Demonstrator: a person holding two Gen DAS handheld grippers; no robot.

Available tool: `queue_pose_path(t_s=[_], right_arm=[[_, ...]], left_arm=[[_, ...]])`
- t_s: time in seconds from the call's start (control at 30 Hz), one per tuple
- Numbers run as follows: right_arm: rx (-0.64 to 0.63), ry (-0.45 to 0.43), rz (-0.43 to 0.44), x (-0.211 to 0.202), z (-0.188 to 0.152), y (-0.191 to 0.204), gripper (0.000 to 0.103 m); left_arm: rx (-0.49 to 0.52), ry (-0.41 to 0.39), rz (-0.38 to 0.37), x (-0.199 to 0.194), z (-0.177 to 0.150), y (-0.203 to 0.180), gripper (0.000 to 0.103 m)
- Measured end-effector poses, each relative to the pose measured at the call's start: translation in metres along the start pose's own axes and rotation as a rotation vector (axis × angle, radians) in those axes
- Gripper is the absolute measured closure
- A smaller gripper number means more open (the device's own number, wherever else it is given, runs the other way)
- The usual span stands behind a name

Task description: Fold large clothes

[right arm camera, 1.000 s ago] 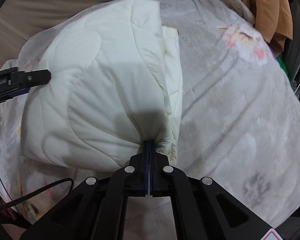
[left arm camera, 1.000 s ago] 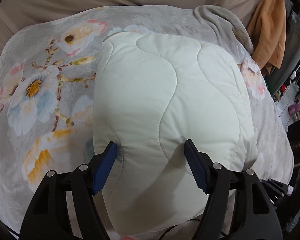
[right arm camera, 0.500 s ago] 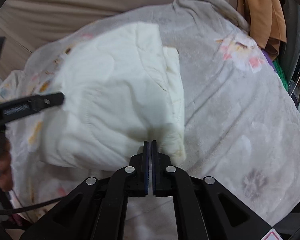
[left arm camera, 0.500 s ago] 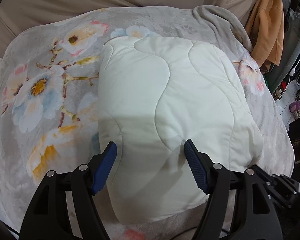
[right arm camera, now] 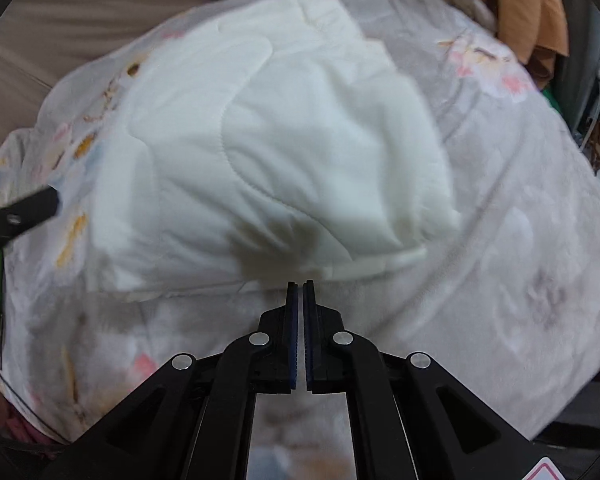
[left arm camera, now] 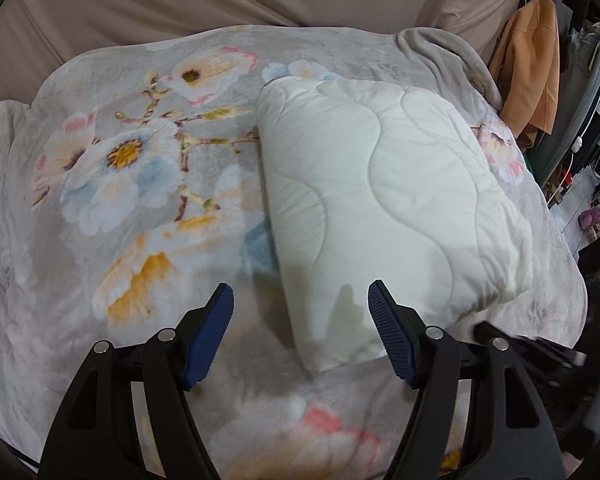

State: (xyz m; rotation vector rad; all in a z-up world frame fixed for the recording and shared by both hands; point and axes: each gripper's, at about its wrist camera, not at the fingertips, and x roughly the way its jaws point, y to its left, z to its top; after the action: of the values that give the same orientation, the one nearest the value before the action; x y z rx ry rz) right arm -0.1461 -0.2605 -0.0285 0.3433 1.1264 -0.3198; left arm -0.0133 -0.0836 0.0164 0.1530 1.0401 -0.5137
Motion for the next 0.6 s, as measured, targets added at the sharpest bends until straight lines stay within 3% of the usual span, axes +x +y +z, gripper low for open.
queue_pose_path(t_s=[0.13,0.23,0.37,0.43,0.5,0.6], right_arm=[[-0.007,-0.072,-0.031,-0.048,-0.013,-0.002,0.095],[0.016,-0.096,-0.044,-0.062,-0.008,-0.021,0.081],[0.107,-0.114,0.000,-0.056,0.012,-0.050,0.075],[0.139,-0.134,0.041,-0.052,0.023,-0.058,0.065],[0.151,-0.146,0.111,-0.046,0.032,-0.067,0.047],[0.098,-0.124,0.184,-0.028,0.045,-0.073,0.043]], left_arm=[[-0.051,0.005,-0.025,-0.011,-0.011,0.016,0.035],[-0.090,-0.009,-0.027,-0.024,-0.016,0.031,0.032],[-0.180,-0.032,-0.005,-0.032,-0.021,0.053,0.029],[-0.217,-0.033,0.014,-0.028,-0.021,0.056,0.029],[-0.248,-0.039,0.038,-0.023,-0.019,0.052,0.029],[-0.299,-0.038,0.082,-0.016,-0.016,0.035,0.029]])
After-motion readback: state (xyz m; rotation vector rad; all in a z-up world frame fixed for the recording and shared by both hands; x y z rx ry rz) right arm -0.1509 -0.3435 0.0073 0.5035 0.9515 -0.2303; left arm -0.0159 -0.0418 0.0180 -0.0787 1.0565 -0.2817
